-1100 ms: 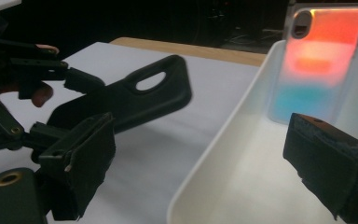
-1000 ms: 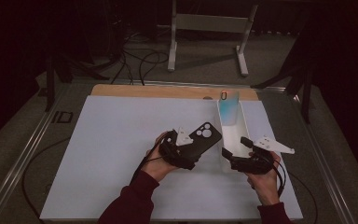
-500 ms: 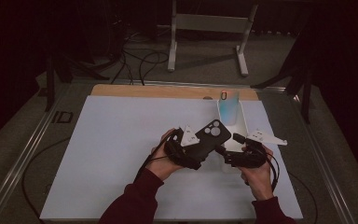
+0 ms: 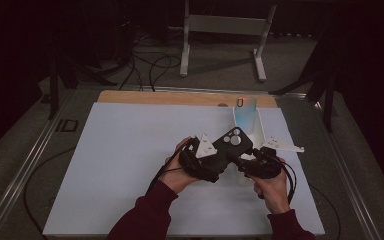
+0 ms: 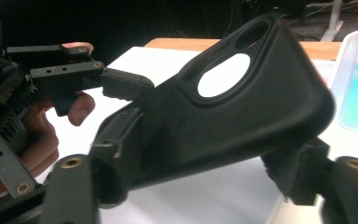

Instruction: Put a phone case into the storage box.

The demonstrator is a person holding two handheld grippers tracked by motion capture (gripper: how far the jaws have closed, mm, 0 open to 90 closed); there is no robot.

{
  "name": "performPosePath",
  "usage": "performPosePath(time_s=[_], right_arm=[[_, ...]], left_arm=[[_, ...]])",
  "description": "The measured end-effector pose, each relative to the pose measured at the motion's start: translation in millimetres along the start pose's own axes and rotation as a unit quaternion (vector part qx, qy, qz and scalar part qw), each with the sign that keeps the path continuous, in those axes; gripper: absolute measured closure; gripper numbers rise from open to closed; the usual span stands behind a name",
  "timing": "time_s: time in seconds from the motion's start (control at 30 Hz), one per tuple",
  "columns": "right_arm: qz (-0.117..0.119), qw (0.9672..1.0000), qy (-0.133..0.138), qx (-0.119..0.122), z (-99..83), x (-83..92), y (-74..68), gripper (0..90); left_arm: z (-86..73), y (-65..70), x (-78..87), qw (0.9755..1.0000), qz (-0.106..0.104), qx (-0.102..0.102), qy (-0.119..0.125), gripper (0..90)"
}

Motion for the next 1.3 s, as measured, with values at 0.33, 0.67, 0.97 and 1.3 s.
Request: performPosePath(time_s=[0.33, 0.67, 0.97, 1.3], right_arm=[[0.028, 0.9995, 0.015, -0.008, 3.0, -1.9, -8.8, 65.8], [0.01, 0.9991, 0.029, 0.028, 4.8, -1.0, -19.2, 81.6], [0.0, 0.9984, 0.026, 0.05, 6.2, 4.8, -16.4, 81.7], [0.004, 0.9969, 0.034, 0.07, 11.8, 13.8, -17.7, 81.7]], left_arm=[[-0.8, 3.4, -5.9, 0.9999, 0.006, -0.004, -0.011, 14.6], [-4.4, 1.2, -13.7, 0.9997, 0.013, 0.009, -0.018, 17.5], [-9.2, -11.1, -2.6, 0.9994, -0.015, 0.03, -0.008, 14.7], [-15.2, -16.6, 2.6, 0.9978, -0.052, 0.04, -0.006, 12.7]])
Point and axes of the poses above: each handheld gripper's, and its own axes: x roughly backward along the jaws, z roughly out of its top, y roughly to its right, the point moved 8 cm from there along -x, roughly forward along the jaws, and after that the axes turned 10 degrees about -y, right-handed, at the moved point
